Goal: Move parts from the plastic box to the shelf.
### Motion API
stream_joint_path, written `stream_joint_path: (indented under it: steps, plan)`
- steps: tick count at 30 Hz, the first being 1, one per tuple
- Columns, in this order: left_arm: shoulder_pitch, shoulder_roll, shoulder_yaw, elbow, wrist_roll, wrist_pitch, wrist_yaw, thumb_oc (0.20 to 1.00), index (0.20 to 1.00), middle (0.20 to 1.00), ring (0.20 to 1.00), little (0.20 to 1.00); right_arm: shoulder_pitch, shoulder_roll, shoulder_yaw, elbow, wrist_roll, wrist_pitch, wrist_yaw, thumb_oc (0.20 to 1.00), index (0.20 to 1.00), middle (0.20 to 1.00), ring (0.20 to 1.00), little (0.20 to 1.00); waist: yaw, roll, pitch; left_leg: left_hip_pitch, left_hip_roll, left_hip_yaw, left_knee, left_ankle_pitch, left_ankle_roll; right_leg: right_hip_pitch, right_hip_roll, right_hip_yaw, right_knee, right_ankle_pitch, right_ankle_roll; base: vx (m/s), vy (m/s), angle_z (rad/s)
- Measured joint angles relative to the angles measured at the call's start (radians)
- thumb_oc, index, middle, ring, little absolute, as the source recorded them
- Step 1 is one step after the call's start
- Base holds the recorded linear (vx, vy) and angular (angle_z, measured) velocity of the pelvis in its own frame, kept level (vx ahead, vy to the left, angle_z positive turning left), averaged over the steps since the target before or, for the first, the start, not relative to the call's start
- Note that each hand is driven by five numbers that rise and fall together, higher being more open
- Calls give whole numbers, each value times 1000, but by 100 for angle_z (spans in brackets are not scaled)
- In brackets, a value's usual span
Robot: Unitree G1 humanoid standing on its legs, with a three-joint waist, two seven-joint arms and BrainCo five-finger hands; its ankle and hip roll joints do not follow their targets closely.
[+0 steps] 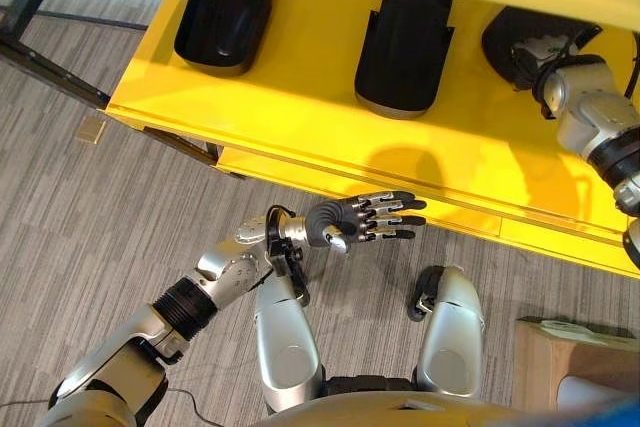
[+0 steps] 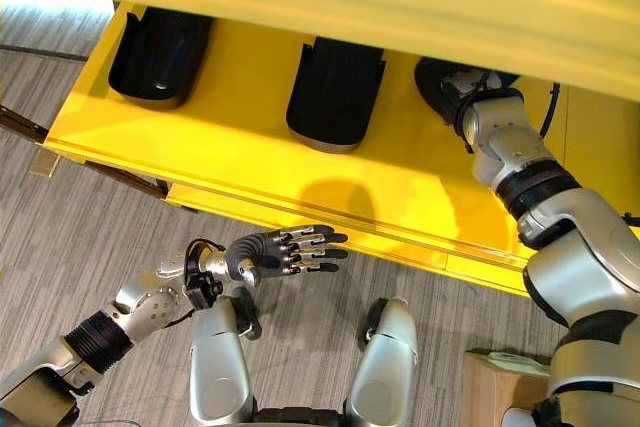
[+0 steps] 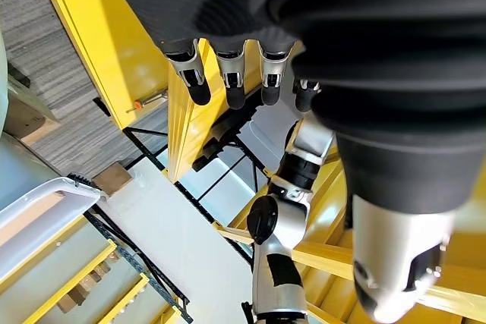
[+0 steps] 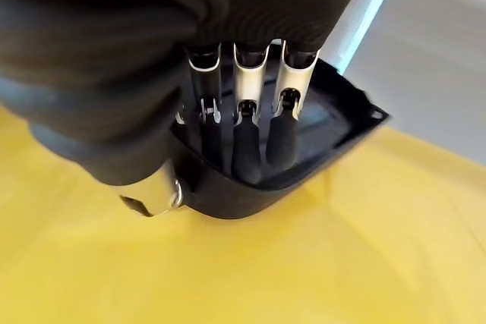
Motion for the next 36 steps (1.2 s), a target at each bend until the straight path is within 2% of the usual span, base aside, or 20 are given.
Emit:
stream_joint_path:
  steps: [4, 8, 11, 14, 24, 31, 36]
  plan:
    - [10, 3, 22, 0, 0, -16, 0, 1000, 1000, 1000, 1000, 1000, 69, -19, -31, -108, -94, -17, -27, 200, 200, 200, 200, 200, -11, 0, 0, 1, 7, 4, 2, -1, -1, 0, 13, 2, -10, 5, -2, -4, 32, -6]
    - [33, 9, 36, -5, 0, -17, 0, 1000, 1000, 1000, 1000, 1000, 139, -91, -47, -233, -147, -56, -36, 200, 200, 200, 200, 200, -18, -2, 0, 0, 9, 13, 1, -3, -1, -8, 18, 7, -19, 12, -1, 4, 30, -7]
    - [85, 31, 61, -35, 0, -34, -3, 1000, 1000, 1000, 1000, 1000, 244, -118, -99, -347, -193, -84, -16, 200, 200, 200, 200, 200, -36, -30, -15, -1, 12, 17, -8, -2, -3, -13, 24, 9, -25, 13, -1, 5, 25, -5]
    - [104, 43, 62, -43, 0, -47, -20, 1000, 1000, 1000, 1000, 1000, 313, -125, -147, -403, -195, -86, 10, 200, 200, 200, 200, 200, -43, -42, -22, 0, 16, 22, -13, -1, -4, -12, 31, 9, -36, 18, -2, 6, 12, -4]
    - [111, 43, 62, -45, 0, -64, -23, 1000, 1000, 1000, 1000, 1000, 395, -128, -214, -435, -194, -98, 25, 200, 200, 200, 200, 200, -50, -45, -23, 15, 16, 31, -17, -2, -4, -2, 37, 10, -48, 26, 2, 2, 1, -1]
    - [117, 36, 63, -45, 0, -67, -23, 1000, 1000, 1000, 1000, 1000, 485, -124, -306, -460, -170, -52, 23, 200, 200, 200, 200, 200, -60, -45, -23, 19, 23, 36, -16, -3, -5, -2, 48, 20, -52, 29, 3, 7, 1, -2]
    - [118, 32, 70, -45, 5, -68, -23, 1000, 1000, 1000, 1000, 1000, 484, -116, -312, -408, -162, -46, 21, 200, 200, 200, 200, 200, -61, -45, -23, 41, 26, 47, -17, -7, -8, 4, 49, 32, -51, 29, 3, 18, 1, -7]
